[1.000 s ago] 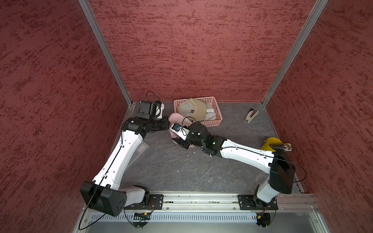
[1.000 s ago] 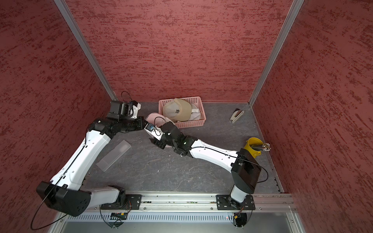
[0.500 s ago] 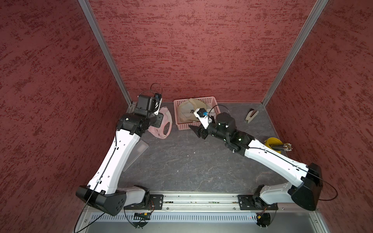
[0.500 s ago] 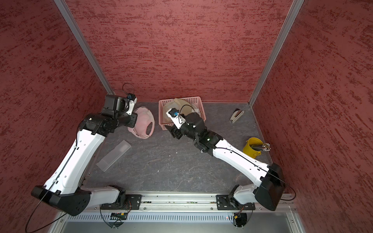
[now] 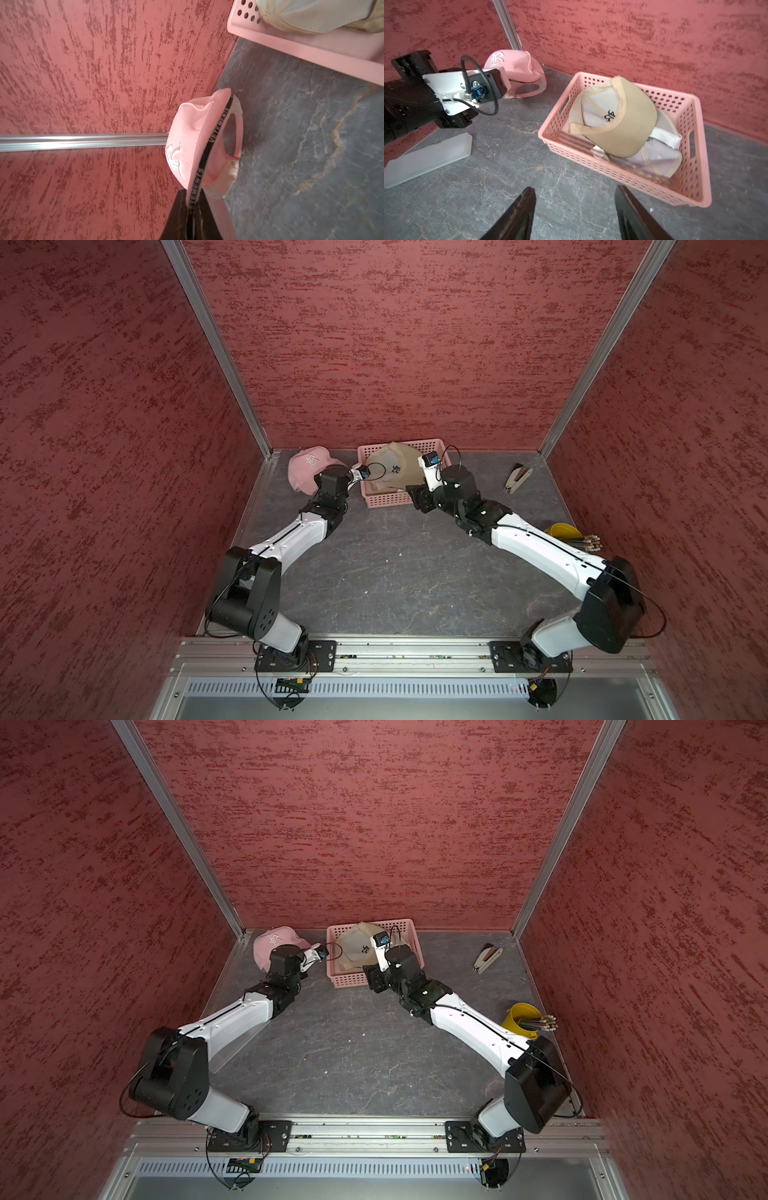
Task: Turn the baseball cap inside out
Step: Place the baseball cap at the center of the board.
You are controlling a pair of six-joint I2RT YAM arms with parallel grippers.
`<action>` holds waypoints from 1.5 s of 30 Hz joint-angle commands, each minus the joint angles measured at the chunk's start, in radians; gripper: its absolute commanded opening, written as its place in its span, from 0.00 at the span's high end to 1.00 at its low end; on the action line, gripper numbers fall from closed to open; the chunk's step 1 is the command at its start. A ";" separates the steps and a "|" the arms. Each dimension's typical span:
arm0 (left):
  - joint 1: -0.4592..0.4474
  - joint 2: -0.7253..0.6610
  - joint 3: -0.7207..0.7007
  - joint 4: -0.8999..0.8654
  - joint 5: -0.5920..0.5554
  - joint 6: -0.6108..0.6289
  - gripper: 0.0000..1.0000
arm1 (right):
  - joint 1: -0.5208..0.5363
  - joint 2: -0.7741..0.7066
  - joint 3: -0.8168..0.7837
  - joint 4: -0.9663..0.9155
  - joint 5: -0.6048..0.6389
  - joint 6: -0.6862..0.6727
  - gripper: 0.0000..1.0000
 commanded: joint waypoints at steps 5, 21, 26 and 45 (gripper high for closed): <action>0.045 0.079 -0.054 0.525 0.134 0.204 1.00 | -0.055 -0.029 -0.021 -0.008 -0.008 0.084 0.35; 0.065 0.175 -0.135 0.520 0.192 0.061 1.00 | -0.067 0.050 0.019 0.013 -0.091 0.117 0.35; 0.051 0.164 -0.170 0.487 0.178 0.008 0.93 | -0.070 0.079 0.034 0.009 -0.104 0.123 0.35; 0.067 0.039 -0.037 -0.291 0.486 -0.432 0.33 | -0.070 0.135 0.088 -0.007 -0.149 0.135 0.35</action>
